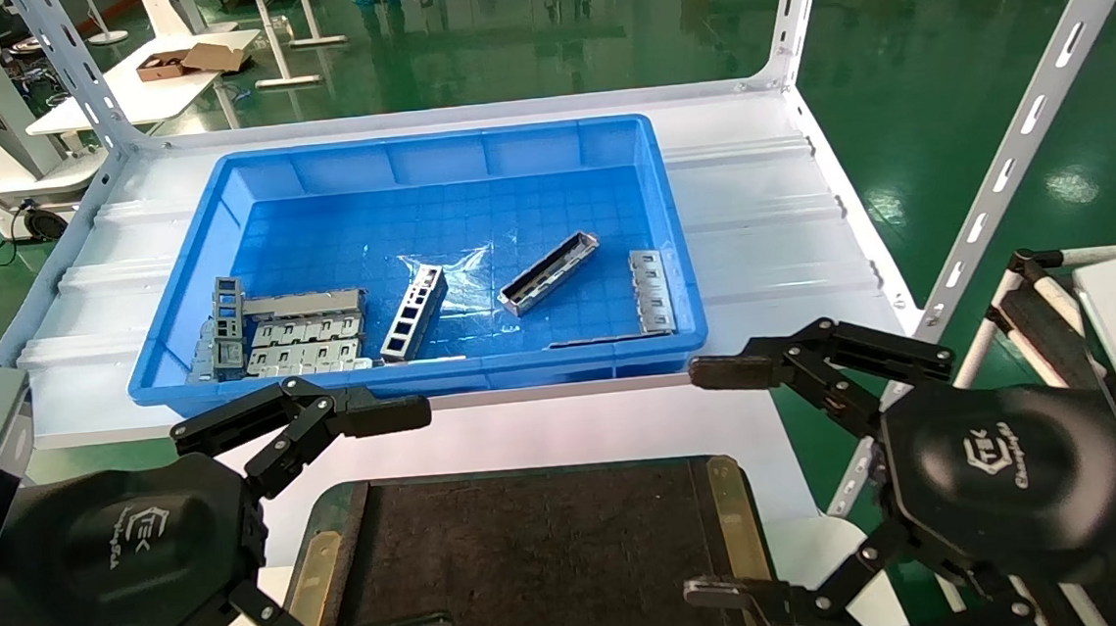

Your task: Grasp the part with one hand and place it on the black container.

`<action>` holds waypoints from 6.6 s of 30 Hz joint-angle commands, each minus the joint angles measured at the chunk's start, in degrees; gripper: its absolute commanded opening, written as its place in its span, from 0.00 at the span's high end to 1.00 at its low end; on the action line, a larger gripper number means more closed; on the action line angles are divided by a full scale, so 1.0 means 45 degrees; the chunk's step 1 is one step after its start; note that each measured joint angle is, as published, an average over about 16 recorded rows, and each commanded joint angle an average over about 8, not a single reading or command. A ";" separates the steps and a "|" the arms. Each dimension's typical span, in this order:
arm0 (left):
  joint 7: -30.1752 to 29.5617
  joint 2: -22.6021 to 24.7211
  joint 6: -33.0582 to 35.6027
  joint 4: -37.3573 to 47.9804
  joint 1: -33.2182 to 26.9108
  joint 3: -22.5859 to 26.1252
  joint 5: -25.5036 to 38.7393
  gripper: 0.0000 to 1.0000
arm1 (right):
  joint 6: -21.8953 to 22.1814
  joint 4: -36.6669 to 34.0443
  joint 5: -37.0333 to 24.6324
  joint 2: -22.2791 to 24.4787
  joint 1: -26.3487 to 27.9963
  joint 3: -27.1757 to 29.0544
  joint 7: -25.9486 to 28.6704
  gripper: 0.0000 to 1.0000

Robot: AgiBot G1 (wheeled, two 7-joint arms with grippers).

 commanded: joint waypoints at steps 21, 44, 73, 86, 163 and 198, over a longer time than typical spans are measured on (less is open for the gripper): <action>-0.0048 0.1125 -0.2040 0.0586 -0.1280 0.0742 0.2389 0.00 | -0.0002 -0.0005 0.0002 0.0000 0.0004 -0.0005 -0.0003 0.00; -0.0069 0.6167 -0.6613 0.5914 -0.5427 0.2884 0.7235 0.00 | 0.0000 -0.0005 0.0005 0.0002 0.0005 -0.0010 -0.0006 0.00; 0.1662 0.9535 -0.8796 1.2394 -0.7127 0.4201 0.8056 0.41 | 0.0002 -0.0005 0.0009 0.0004 0.0007 -0.0015 -0.0008 0.48; 0.0525 0.9587 -1.0193 1.2174 -0.6768 0.5598 0.7519 1.00 | 0.0003 -0.0005 0.0011 0.0005 0.0007 -0.0018 -0.0009 1.00; 0.0072 0.2345 -0.5162 0.2058 -0.4045 0.6710 0.2115 1.00 | 0.0008 -0.0005 0.0020 0.0010 0.0011 -0.0032 -0.0017 1.00; -0.5112 0.2760 -1.3996 0.0128 0.2043 0.9442 0.3919 1.00 | 0.0011 -0.0005 0.0024 0.0013 0.0013 -0.0038 -0.0020 1.00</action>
